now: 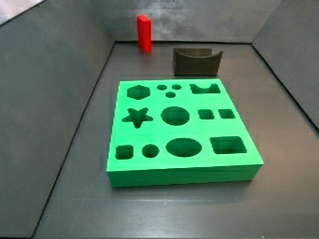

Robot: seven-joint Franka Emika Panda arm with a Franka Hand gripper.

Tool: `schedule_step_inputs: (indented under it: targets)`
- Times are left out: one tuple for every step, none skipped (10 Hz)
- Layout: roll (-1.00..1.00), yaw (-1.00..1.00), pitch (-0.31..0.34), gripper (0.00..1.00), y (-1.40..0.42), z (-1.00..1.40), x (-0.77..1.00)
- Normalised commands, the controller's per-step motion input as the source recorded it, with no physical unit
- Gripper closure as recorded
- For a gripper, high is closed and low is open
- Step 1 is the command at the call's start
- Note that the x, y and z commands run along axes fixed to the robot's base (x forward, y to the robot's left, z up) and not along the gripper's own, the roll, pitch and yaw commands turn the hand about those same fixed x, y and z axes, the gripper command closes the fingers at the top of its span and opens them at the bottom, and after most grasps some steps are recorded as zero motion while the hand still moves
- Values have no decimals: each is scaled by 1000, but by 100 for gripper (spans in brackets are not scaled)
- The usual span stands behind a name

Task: Pick up the double-square object. Move up. Move to above the board. Insert the double-square object.
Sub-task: Pick up the double-square object.

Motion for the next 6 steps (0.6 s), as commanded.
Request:
schedule_step_inputs:
  targets:
    - [-41,200,-74,0,406,-214,-226]
    - [-27,334,-34,0,689,-326,-343]
    - [-40,320,-20,0,783,-329,-380]
    - [-76,340,-34,0,791,-340,-331]
    - [-110,340,-31,0,694,-243,-137]
    - [-131,337,-13,0,577,-186,0]
